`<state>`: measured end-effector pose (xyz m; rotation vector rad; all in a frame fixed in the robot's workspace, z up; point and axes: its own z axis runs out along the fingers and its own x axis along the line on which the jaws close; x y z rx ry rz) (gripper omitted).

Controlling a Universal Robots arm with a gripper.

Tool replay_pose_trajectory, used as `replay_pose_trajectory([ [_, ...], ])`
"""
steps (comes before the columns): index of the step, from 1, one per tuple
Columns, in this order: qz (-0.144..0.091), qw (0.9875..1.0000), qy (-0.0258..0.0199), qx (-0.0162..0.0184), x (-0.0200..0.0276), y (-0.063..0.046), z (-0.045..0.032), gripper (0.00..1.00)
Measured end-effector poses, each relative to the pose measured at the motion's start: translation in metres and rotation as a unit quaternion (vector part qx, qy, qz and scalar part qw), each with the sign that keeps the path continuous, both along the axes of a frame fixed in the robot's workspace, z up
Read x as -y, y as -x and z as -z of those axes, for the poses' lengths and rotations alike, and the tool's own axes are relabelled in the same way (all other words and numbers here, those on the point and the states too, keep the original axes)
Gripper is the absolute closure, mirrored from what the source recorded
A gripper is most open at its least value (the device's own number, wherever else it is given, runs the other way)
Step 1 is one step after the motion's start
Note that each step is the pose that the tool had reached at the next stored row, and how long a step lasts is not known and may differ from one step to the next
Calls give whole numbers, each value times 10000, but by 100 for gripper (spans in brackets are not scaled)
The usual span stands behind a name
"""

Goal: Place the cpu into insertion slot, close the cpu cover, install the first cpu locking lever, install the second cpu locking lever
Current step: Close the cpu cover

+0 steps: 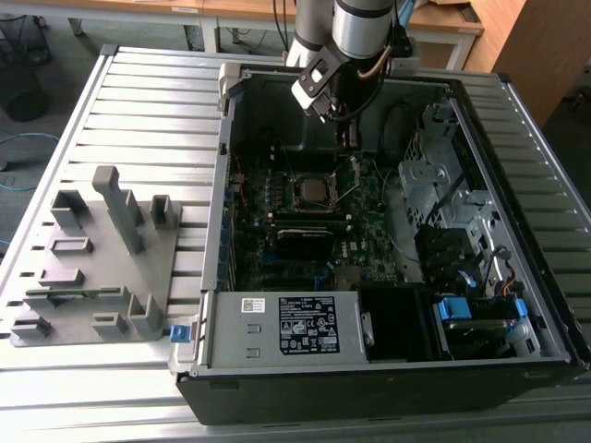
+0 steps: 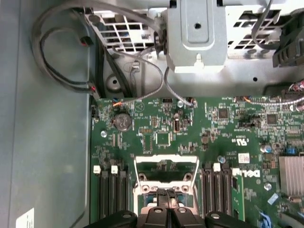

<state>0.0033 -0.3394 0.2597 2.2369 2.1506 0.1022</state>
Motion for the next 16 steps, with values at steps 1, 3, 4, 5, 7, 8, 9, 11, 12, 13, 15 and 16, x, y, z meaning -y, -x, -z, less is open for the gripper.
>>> replay_pose_trajectory([
  [1, 0, 10000, 0, 0, 0, -20, 0, 89],
  [3, -1, 10000, 1, 0, 0, -56, 0, 89],
  [4, -1, 10000, 1, -1, 0, -74, -1, 89],
  [5, 0, 10000, 0, 0, 0, -92, 0, 89],
  [7, 0, 10000, 0, 0, 0, -131, 1, 89],
  [8, 0, 10000, -1, 0, 0, -149, 1, 89],
  [9, 0, 10000, 0, 0, 1, -168, 1, 89],
  [11, 0, 10000, 0, 0, 1, -204, 1, 89],
  [12, 0, 10000, -1, 0, 2, -222, 1, 89],
  [13, 0, 10000, 0, 0, 2, -241, 1, 89],
  [15, -1, 10000, 0, 0, 2, -279, 0, 89],
  [16, 0, 10000, 0, 0, 2, -302, 0, 89],
])
